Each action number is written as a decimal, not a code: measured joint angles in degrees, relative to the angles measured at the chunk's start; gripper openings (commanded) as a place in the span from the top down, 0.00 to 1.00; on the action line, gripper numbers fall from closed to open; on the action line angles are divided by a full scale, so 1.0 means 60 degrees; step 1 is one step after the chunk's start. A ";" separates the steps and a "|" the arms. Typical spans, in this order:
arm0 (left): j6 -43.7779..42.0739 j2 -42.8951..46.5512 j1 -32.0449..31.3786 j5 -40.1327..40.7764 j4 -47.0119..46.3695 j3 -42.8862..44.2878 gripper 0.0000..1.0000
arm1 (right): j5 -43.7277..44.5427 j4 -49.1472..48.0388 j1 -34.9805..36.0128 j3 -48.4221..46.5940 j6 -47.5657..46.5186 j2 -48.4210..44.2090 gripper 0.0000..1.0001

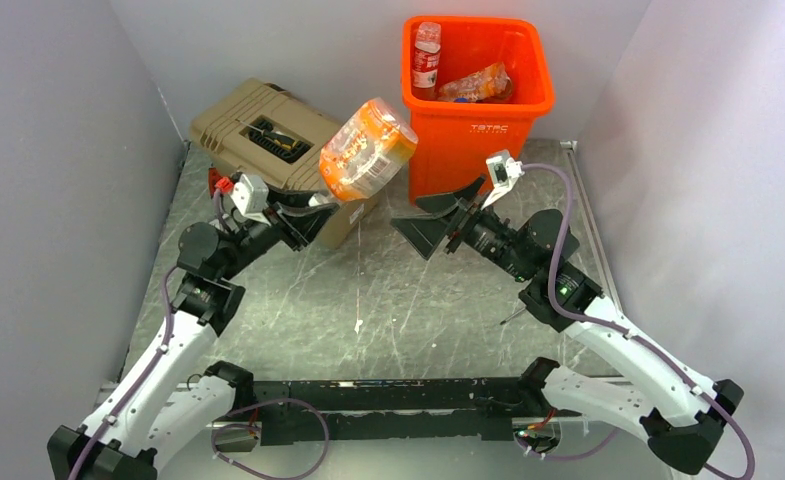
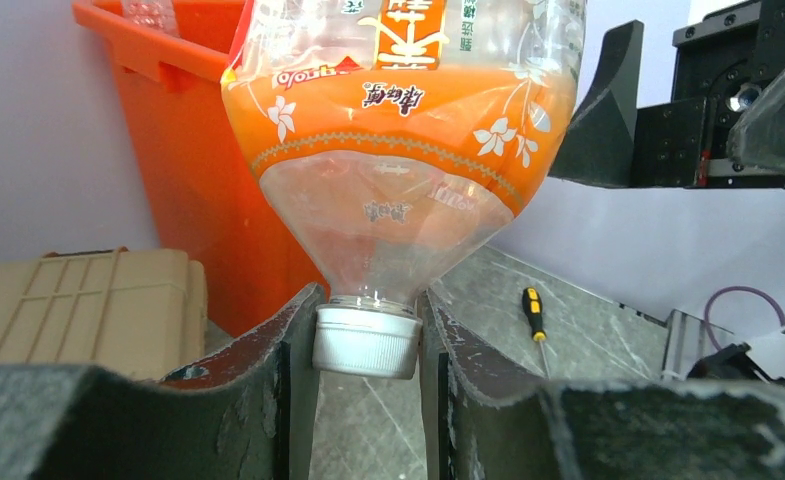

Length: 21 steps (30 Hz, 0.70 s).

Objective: Put the plastic bottles in the bin
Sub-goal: Place the plastic bottle in the trash bin.

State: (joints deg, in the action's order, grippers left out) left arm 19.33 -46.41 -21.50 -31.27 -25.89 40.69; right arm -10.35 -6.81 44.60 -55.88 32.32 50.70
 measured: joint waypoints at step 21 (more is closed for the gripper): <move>-0.0630 -0.0546 0.0087 0.0437 -0.0404 -0.0226 1.00 | -0.0029 -0.1180 0.0073 0.0317 -0.0382 0.0098 0.00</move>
State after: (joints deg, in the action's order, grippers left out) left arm 15.55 -49.69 -20.97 -28.64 -28.32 39.33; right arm -10.52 -13.89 45.04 -53.98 30.02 51.29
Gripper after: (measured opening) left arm 0.397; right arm 0.994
